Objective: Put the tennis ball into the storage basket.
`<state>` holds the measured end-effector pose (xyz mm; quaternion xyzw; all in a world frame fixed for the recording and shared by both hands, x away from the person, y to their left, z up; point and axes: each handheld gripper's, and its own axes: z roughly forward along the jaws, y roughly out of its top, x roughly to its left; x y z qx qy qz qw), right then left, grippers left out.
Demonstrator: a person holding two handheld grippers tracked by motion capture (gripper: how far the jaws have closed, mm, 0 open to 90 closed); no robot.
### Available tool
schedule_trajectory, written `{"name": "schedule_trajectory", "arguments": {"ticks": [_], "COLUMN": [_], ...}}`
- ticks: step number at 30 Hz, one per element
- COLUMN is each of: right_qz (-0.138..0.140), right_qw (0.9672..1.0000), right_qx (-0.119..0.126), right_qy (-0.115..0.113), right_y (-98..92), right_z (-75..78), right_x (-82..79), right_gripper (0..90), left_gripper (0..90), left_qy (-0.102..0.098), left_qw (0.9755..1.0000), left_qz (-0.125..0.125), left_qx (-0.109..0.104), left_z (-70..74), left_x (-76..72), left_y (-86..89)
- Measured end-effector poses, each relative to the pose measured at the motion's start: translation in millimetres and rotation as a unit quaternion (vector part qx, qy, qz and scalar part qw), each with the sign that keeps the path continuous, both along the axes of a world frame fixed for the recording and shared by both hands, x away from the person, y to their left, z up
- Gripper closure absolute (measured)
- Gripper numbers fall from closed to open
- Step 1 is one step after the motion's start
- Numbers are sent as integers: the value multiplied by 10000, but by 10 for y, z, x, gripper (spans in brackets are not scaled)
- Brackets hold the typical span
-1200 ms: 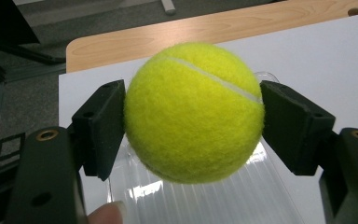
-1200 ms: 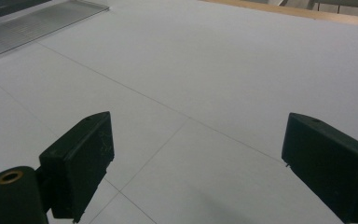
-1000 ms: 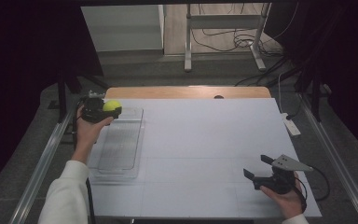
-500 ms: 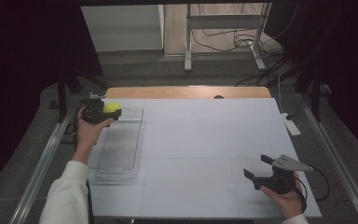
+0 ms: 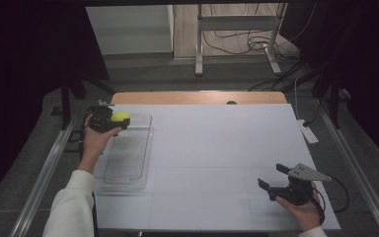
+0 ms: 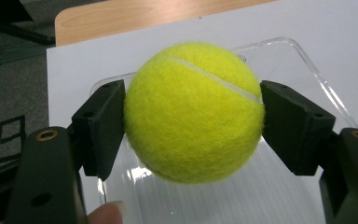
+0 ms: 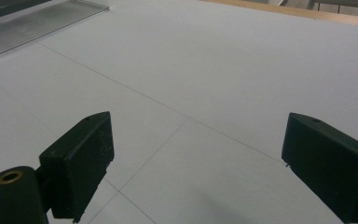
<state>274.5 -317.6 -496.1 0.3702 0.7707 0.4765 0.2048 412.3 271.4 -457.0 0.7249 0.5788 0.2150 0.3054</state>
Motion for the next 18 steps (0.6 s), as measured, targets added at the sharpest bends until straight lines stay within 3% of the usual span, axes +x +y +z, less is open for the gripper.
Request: {"name": "schedule_trajectory", "arguments": {"ticks": [18], "right_qz": [8], "right_qw": [10000], "right_qx": [-13], "right_qy": [-3], "right_y": [3], "right_z": [-1], "right_x": [-1], "right_gripper": [93], "left_gripper": [272], "left_qy": [234], "left_qw": [9997], "left_qz": [-10], "left_qx": [41], "left_z": [-144], "left_x": [24], "left_y": [7]}}
